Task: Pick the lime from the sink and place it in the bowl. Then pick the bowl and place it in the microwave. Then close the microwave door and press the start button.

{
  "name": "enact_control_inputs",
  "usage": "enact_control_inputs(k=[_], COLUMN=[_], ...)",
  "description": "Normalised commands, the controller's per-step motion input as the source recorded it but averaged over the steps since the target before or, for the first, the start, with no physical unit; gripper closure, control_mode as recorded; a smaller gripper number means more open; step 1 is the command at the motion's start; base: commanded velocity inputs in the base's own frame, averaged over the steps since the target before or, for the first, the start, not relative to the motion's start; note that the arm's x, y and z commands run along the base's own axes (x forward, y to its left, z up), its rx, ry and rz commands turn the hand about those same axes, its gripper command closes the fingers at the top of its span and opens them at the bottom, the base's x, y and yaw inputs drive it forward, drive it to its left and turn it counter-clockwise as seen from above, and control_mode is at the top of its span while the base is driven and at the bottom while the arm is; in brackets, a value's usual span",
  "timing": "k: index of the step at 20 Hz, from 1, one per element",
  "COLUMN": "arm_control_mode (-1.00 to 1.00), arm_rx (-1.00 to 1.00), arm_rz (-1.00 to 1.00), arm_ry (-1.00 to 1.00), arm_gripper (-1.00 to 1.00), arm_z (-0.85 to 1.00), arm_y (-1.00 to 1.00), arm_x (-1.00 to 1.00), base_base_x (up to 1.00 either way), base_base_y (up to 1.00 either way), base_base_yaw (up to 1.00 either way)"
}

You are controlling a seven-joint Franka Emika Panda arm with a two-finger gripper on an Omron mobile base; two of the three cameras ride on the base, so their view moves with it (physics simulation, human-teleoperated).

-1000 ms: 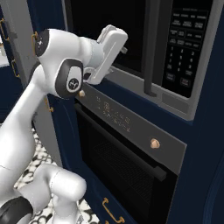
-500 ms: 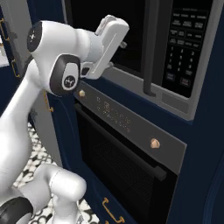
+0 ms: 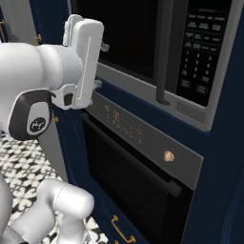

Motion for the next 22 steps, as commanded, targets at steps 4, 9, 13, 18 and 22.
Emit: enact_control_inputs(k=[4,9,13,18,22], arm_control_mode=[-1.0,-1.0,-1.0,-1.0,-1.0], arm_rx=[-0.64,-0.52,-0.48,-0.36,-0.35], arm_rz=[0.15,0.0,0.0,-0.03,0.0], arm_ry=[0.05,0.02,0.35,0.53,0.26], arm_gripper=[1.0,1.0,1.0,1.0,1.0], arm_z=[-0.01,0.03,0.16,0.05,0.0], arm_y=[0.57,0.08,0.0,0.0,-0.01], arm_x=[-0.89,-0.61,-0.21,-0.1,-0.21], base_base_x=[0.0,0.0,0.0,0.0,0.0], base_base_y=[0.0,0.0,0.0,0.0,0.0], base_base_yaw=[0.0,0.0,0.0,0.0,0.0])
